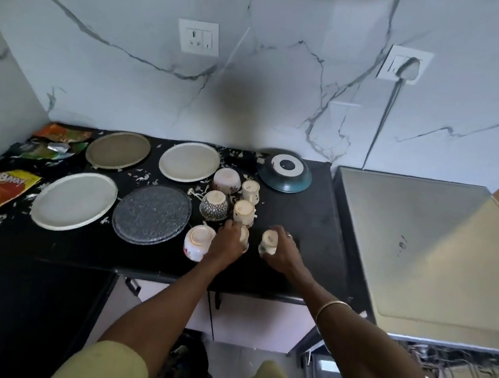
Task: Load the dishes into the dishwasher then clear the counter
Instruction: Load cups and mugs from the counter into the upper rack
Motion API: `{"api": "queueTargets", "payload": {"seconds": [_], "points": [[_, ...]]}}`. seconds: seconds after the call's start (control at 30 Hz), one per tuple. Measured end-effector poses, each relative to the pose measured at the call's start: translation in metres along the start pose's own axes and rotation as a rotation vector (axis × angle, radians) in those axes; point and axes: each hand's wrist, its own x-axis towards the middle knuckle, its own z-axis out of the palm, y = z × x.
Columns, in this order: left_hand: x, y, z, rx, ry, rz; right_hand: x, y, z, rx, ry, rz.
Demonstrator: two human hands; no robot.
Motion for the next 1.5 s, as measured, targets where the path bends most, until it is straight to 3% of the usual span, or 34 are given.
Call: {"api": "queueTargets", "payload": {"seconds": [0.33, 0.67, 0.97, 1.23, 1.5], "points": [[-0.011, 0.012, 0.013, -0.173, -0.013, 0.114, -0.029, 0.014, -0.001, 0.032, 0.193, 0.143], [-0.05, 0.104, 0.045, -0.159, -0.108, 0.376, -0.123, 0.065, -0.063, 0.026, 0.43, 0.31], [-0.131, 0.184, 0.107, -0.063, -0.237, 0.582, -0.256, 0.151, -0.102, 0.056, 0.596, 0.474], [-0.23, 0.264, 0.194, -0.021, -0.337, 0.663, -0.404, 0.246, -0.129, 0.068, 0.612, 0.612], [-0.302, 0.32, 0.259, -0.067, -0.401, 0.59, -0.492, 0.315, -0.14, 0.087, 0.505, 0.663]]}}
